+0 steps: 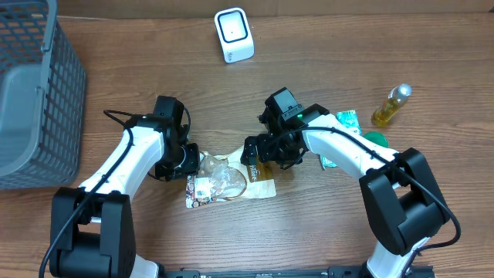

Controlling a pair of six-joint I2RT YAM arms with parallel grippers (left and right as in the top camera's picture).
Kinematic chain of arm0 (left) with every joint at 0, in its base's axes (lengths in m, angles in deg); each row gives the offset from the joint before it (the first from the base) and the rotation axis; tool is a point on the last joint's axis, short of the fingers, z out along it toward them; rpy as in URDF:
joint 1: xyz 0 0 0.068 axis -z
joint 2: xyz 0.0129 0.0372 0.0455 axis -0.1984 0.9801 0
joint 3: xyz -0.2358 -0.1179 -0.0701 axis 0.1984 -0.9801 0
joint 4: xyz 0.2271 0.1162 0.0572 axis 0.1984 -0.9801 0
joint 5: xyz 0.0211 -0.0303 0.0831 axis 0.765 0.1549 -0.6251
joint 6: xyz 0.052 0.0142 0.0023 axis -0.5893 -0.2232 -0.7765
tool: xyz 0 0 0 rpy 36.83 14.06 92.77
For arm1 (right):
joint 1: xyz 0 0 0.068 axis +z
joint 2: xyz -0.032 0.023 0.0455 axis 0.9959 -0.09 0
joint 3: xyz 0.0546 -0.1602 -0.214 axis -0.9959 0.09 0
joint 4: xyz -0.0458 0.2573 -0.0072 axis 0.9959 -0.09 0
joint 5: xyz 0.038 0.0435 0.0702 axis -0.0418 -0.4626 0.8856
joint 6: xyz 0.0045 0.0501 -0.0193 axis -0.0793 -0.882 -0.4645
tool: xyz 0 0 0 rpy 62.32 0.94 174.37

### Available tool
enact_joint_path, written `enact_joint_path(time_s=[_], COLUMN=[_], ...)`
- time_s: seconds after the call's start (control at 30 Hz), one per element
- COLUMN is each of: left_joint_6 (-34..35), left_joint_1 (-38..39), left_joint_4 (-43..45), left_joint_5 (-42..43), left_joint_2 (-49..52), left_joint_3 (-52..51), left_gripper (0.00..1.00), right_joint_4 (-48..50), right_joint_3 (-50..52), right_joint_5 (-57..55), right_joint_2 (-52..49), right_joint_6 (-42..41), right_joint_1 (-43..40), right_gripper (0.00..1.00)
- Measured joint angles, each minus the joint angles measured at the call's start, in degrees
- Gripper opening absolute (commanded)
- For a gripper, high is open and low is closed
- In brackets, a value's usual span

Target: Scan the item barcode

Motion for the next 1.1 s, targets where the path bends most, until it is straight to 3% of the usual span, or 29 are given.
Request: enact_joint_path(time_s=[1.1], left_joint_6=[0.0], left_joint_1=[0.0], left_joint_4=[0.28], left_joint_5=[0.0], left_joint_2=[0.0], left_joint_3=[0.0], left_gripper=[0.36], right_joint_4=[6.29], right_joint_3=[5.35], right_joint_5=[-1.27], right_joint_2=[1.46], right_joint_6=[-1.77], right_joint_1=[0.0], right_gripper=[1.0])
